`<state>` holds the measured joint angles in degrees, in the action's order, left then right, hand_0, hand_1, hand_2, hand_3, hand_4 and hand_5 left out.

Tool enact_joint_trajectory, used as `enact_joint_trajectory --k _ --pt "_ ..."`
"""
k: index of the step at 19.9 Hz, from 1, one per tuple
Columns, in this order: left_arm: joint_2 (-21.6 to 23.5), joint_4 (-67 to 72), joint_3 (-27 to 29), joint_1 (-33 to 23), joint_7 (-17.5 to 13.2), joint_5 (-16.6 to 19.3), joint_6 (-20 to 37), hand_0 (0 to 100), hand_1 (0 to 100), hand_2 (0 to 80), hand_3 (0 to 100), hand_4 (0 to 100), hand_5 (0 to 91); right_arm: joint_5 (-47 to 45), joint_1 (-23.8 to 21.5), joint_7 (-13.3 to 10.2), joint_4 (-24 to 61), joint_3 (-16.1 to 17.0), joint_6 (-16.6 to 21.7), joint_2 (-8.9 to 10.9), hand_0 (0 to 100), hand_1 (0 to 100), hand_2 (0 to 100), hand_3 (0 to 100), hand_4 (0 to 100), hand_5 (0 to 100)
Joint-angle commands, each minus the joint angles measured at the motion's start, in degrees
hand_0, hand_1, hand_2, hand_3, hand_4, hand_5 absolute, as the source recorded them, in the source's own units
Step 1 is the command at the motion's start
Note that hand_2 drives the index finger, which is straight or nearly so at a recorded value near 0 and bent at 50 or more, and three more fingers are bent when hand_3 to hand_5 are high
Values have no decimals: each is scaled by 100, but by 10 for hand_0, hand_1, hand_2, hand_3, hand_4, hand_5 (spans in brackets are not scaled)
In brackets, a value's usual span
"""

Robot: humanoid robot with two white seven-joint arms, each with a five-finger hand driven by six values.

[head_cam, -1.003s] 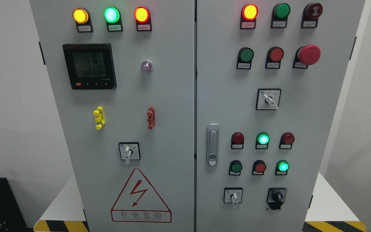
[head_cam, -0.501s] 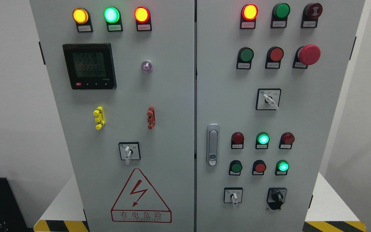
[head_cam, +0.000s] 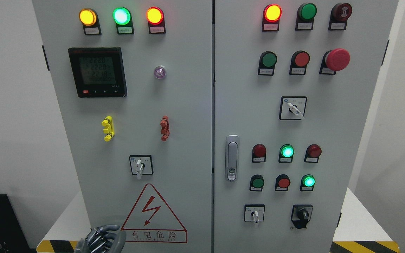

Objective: Turn on light switch 1

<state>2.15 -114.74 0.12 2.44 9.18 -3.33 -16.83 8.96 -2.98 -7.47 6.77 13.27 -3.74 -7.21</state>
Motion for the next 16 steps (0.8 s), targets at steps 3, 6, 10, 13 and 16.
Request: enact_joint_trajectory --k 3,6,10,13,16 --pt "-328 -198 -478 476 171 393 -206 54 639 464 674 805 726 0 8 0 0 0 -4 0 304 0 0 0 0 0" --pt "-487 -163 -724 582 576 447 -356 42 654 462 673 802 723 0 -1 0 0 0 -4 0 305 0 0 0 0 0" --pt "-548 -163 -733 661 594 464 -461 33 671 467 677 804 727 0 -1 0 0 0 -4 0 305 0 0 0 0 0" --pt "-601 -154 -733 758 594 491 -645 45 682 470 692 813 735 0 -1 0 0 0 -4 0 305 0 0 0 0 0" --pt "-733 -154 -689 828 594 508 -778 56 686 471 703 819 748 0 -1 0 0 0 -4 0 305 0 0 0 0 0"
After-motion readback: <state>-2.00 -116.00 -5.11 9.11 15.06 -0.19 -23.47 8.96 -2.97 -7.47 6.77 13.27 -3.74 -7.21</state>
